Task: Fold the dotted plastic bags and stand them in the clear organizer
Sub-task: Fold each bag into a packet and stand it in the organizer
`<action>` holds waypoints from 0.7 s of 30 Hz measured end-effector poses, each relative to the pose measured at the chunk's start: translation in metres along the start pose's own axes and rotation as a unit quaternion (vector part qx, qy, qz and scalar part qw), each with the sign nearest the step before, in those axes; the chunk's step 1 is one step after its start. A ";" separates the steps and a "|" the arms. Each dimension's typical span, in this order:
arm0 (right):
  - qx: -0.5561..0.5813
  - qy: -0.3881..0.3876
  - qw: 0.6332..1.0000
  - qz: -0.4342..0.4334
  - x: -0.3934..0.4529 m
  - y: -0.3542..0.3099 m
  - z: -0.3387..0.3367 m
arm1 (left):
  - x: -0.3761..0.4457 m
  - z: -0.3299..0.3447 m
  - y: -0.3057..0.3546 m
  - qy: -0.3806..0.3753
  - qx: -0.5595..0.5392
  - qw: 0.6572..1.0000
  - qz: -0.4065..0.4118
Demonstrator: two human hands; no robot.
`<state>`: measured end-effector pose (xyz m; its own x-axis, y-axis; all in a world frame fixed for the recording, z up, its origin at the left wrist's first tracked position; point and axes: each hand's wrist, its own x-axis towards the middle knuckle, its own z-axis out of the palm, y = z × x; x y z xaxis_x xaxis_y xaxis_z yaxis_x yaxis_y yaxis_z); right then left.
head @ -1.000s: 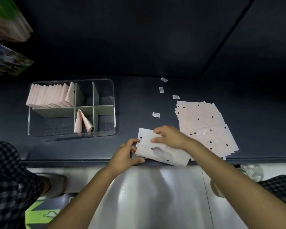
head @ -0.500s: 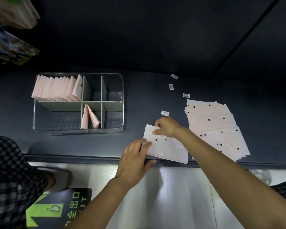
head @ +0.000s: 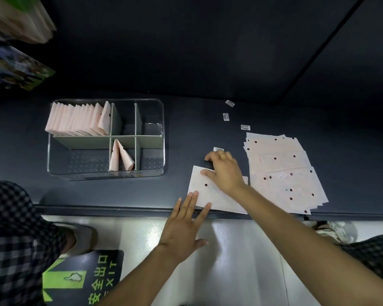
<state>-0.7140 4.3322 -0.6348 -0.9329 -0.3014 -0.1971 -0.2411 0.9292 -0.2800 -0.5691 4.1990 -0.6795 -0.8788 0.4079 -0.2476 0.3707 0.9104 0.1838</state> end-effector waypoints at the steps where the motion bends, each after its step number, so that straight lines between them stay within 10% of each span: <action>1: -0.001 0.059 0.997 -0.045 -0.017 -0.003 0.004 | 0.001 0.001 0.000 -0.001 0.005 1.000 -0.001; 6: -0.128 0.010 0.960 -0.248 -0.114 0.022 0.039 | 0.001 0.002 -0.002 -0.001 0.004 1.000 0.001; 21: -0.092 0.102 0.976 -0.170 -0.111 0.047 0.012 | 0.038 -0.029 -0.021 0.058 -0.111 0.992 -0.027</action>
<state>-0.6187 4.4067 -0.6371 -0.8196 -0.5680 0.0749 -0.5729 0.8109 -0.1195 -0.6190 4.1932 -0.6647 -0.9292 0.3358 -0.1546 0.2576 0.8881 0.3808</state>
